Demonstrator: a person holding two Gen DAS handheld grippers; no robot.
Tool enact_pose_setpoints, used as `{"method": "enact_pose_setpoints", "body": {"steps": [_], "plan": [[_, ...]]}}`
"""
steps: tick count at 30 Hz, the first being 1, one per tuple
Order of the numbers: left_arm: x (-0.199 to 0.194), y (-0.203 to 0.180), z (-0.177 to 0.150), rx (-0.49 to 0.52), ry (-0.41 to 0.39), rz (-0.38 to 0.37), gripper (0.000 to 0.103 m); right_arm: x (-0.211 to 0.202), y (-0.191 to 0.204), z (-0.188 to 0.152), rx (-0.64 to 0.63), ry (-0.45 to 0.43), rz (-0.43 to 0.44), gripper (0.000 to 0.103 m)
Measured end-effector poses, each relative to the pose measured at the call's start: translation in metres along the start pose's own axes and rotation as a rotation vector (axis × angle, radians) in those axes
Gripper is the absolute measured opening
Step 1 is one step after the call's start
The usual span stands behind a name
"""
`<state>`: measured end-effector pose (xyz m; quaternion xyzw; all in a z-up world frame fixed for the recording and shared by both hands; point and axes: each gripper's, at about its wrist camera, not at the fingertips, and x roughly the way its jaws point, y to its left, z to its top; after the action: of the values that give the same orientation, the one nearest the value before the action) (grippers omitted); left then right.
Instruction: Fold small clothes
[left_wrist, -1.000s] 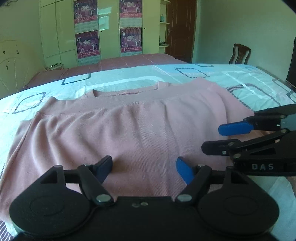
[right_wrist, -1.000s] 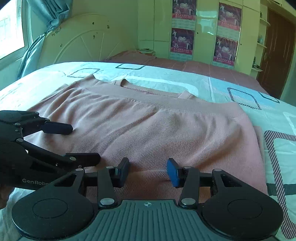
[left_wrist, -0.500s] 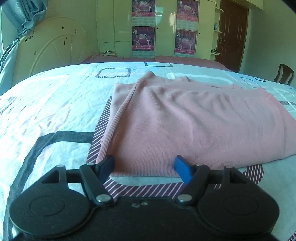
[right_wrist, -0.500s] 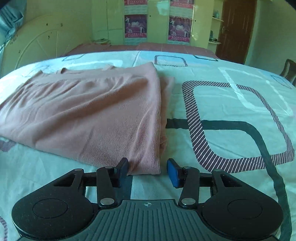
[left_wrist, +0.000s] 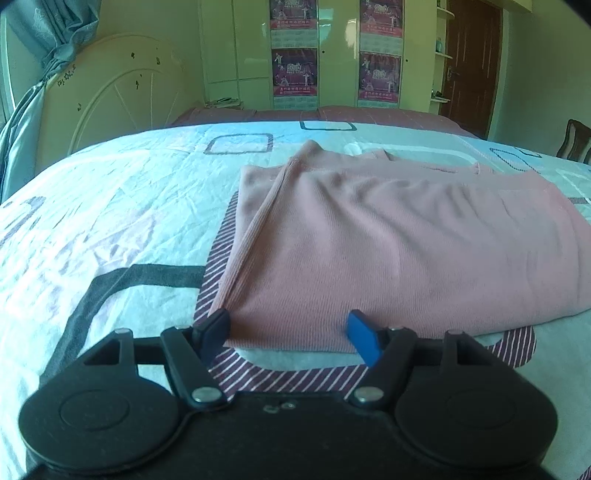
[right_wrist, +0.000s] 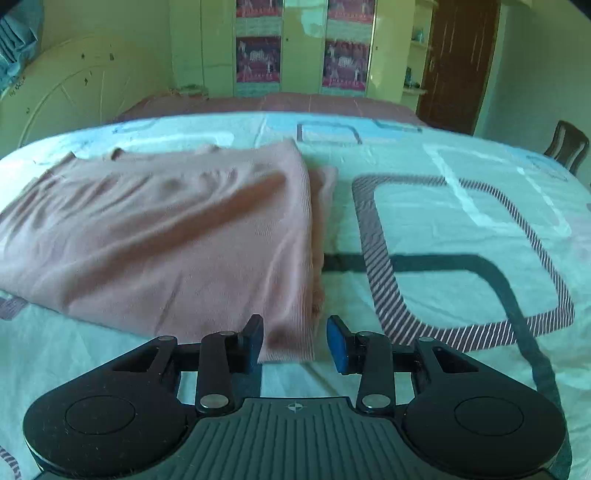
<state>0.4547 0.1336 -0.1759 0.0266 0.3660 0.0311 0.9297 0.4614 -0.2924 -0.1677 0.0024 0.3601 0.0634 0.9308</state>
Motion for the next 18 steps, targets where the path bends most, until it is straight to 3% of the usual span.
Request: {"method": "enact_pose_setpoints", "body": {"steps": [3, 6, 10, 12, 16, 18], "plan": [[0.005, 0.0, -0.002, 0.002, 0.027, 0.008, 0.073, 0.001, 0.014, 0.004, -0.032, -0.026, 0.012, 0.038], [0.008, 0.004, -0.003, -0.036, 0.037, 0.002, 0.077, 0.035, 0.021, -0.003, -0.056, 0.127, -0.023, 0.038], [0.01, 0.012, -0.004, -0.074, 0.049, -0.008, 0.081, 0.027, 0.031, 0.0, -0.057, 0.088, -0.037, 0.038], [0.001, 0.01, -0.002, -0.081, 0.037, -0.002, 0.072, 0.018, 0.042, 0.006, -0.073, 0.036, -0.003, 0.038], [-0.023, -0.007, 0.005, -0.07, -0.05, 0.004, 0.072, 0.014, 0.08, 0.017, -0.105, 0.001, 0.097, 0.038], [-0.028, -0.017, 0.009, -0.084, -0.073, -0.037, 0.074, 0.016, 0.104, 0.021, -0.117, -0.004, 0.148, 0.038]]}}
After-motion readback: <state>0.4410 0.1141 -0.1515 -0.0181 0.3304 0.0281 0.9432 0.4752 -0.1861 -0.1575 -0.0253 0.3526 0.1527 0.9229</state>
